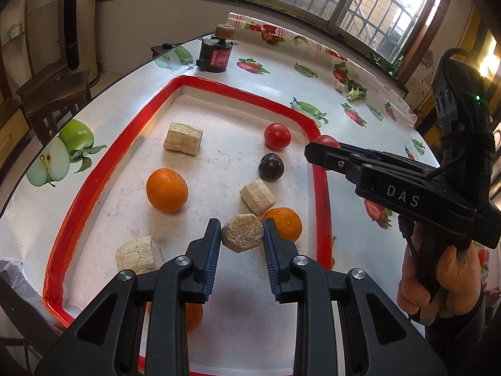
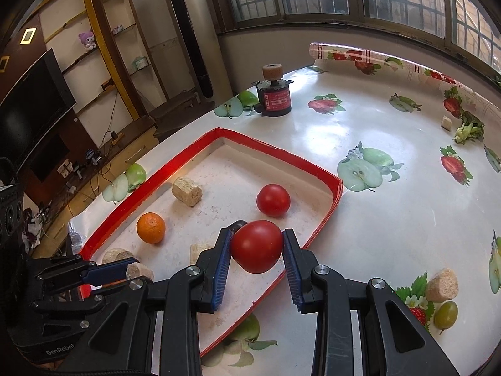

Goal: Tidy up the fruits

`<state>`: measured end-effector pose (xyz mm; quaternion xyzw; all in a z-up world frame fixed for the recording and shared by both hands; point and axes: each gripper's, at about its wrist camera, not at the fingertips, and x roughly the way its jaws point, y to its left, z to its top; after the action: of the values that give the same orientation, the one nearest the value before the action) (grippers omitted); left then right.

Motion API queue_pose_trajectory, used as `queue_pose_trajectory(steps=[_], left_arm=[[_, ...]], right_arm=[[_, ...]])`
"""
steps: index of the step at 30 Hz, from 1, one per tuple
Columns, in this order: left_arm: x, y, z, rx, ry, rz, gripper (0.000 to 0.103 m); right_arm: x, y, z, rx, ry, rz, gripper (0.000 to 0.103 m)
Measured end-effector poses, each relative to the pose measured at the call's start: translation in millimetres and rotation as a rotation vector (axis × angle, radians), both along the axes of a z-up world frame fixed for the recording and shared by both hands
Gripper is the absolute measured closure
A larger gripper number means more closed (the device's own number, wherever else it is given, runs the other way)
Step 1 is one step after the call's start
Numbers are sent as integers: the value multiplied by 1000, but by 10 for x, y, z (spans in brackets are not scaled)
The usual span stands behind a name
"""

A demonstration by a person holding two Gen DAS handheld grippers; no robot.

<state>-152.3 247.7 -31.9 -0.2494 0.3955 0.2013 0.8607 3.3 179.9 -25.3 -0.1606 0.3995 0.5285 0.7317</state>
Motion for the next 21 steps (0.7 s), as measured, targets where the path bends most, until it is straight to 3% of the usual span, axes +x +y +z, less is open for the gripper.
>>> queue_pose_trajectory(steps=[12, 21], left_arm=[[295, 238, 23, 47, 17, 46, 78], [363, 325, -124, 18, 61, 58, 78]], right_arm=[[99, 197, -144, -22, 16, 13, 70], [138, 260, -284, -48, 34, 19, 69]])
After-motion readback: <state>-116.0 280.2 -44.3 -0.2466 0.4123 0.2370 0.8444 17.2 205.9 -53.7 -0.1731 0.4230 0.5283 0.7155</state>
